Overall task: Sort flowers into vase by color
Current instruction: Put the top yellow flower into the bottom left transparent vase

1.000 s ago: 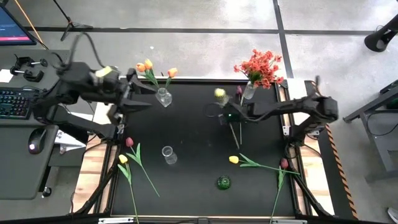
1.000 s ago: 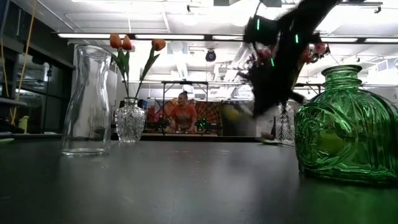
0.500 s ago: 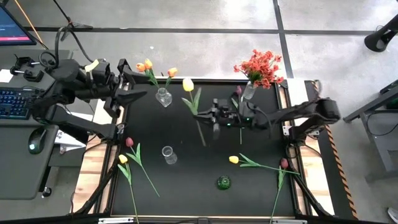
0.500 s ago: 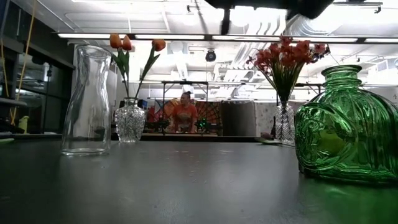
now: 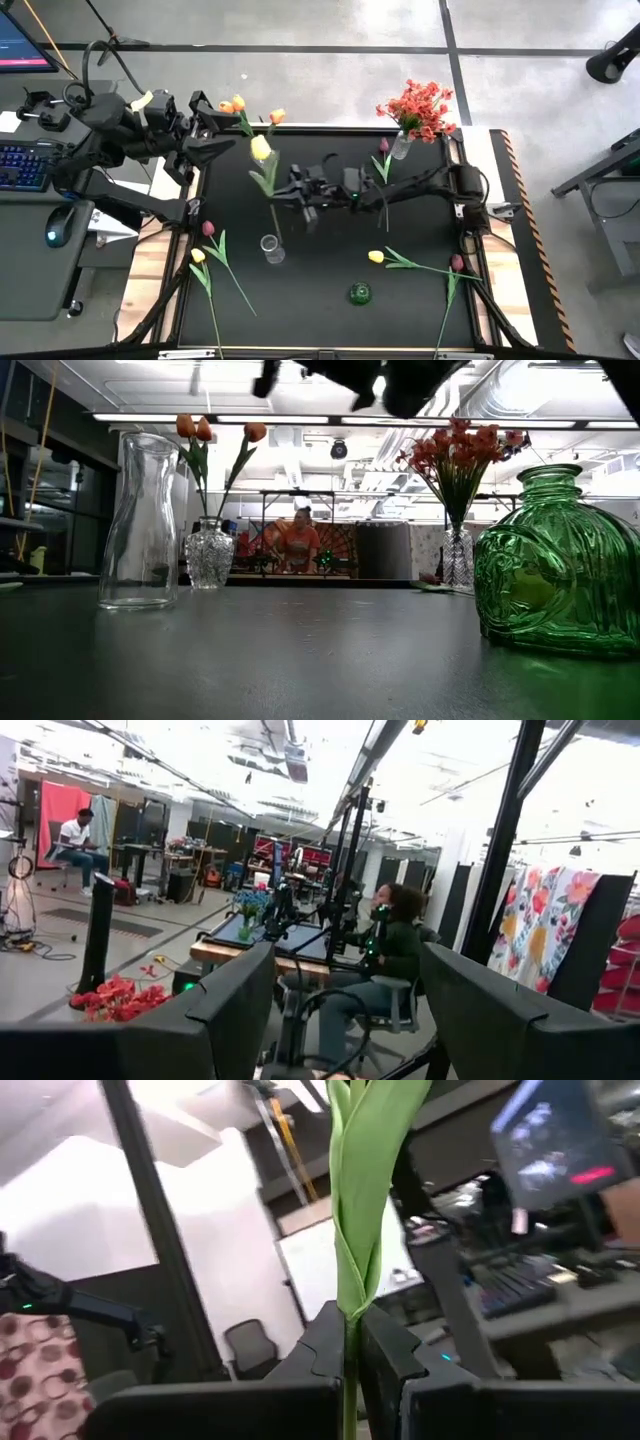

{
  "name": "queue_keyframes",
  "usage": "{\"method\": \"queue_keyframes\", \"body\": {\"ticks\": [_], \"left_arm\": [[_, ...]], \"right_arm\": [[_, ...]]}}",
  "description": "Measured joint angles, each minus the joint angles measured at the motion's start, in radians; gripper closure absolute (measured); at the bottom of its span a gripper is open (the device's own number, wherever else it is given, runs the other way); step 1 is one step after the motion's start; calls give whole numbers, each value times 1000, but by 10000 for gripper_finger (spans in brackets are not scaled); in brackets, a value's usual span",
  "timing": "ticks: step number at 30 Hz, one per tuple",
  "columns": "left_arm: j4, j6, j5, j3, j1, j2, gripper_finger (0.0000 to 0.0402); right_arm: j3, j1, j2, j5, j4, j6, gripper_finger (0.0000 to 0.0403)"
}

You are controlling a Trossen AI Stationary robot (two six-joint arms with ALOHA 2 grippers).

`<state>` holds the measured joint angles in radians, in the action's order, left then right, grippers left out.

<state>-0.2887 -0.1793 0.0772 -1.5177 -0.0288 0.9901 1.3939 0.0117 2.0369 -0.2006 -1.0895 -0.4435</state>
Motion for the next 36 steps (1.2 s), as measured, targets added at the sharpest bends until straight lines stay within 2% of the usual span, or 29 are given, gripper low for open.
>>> {"method": "queue_keyframes", "body": {"ticks": [5, 12, 17, 27, 30, 36], "left_arm": [[-4, -27, 2, 0, -5, 0, 163], [-5, -29, 2, 0, -34, 0, 163], [-6, -28, 4, 0, -39, 0, 163], [-15, -28, 6, 0, -39, -1, 163], [-28, -28, 6, 0, -39, -2, 163], [-29, -28, 6, 0, -39, -3, 163]], "right_arm": [[101, 0, 91, -13, 4, -1, 402], [115, 0, 171, 90, 10, -11, 402], [115, 1, 184, 58, 27, 23, 402], [114, -16, 184, -98, 129, 108, 398], [114, -24, 181, -99, 191, 106, 370], [114, -31, 139, -112, 333, 147, 271]]}}
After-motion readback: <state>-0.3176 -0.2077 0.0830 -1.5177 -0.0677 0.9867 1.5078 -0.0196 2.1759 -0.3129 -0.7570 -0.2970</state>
